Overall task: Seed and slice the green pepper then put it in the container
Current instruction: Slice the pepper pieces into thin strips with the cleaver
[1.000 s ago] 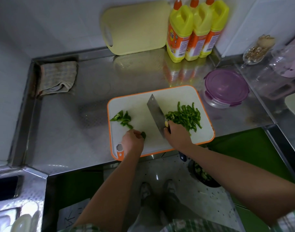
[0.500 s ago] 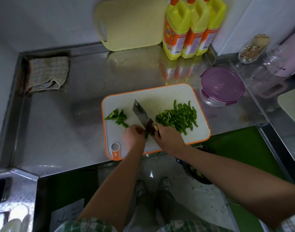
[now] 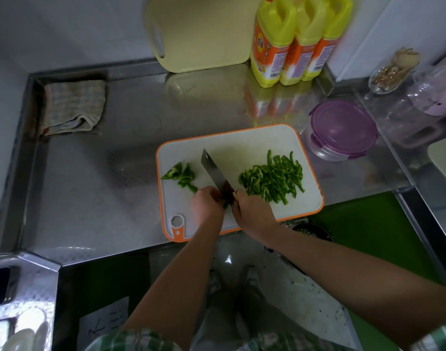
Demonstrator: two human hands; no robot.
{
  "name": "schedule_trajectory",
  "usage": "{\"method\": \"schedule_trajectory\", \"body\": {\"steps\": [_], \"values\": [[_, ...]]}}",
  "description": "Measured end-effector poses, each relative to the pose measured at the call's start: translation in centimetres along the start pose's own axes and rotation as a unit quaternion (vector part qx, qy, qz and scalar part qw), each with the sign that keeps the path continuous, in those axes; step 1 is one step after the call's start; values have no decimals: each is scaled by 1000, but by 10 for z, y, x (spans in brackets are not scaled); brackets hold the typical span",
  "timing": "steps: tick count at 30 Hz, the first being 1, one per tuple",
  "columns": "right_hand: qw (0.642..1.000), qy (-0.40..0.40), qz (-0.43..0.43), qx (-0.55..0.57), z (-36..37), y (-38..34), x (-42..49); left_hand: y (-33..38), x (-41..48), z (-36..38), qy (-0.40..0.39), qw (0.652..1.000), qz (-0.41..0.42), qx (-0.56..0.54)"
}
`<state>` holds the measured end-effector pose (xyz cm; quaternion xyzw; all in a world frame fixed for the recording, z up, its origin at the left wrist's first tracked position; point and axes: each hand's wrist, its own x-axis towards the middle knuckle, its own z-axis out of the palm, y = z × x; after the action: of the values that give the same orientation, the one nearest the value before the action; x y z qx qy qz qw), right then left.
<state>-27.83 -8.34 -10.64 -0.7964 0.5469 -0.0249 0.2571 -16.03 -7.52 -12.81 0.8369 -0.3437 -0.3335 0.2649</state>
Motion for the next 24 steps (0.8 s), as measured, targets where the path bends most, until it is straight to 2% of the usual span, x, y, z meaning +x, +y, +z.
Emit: {"method": "schedule_trajectory", "body": {"steps": [5,12,19,24], "values": [[999,34,-5,-6,2,-3,8,-1,2,-1,-18,1000,-10,-9],[995,67,47,50,0,10,20,-3,-1,-3,-23,1000,-4,-9],[998,26,-30,50,-6,11,7,-1,-7,-4,-1,1000,-1,21],[999,10,-34,13,-4,11,4,0,-9,-4,-2,1000,-10,28]]}}
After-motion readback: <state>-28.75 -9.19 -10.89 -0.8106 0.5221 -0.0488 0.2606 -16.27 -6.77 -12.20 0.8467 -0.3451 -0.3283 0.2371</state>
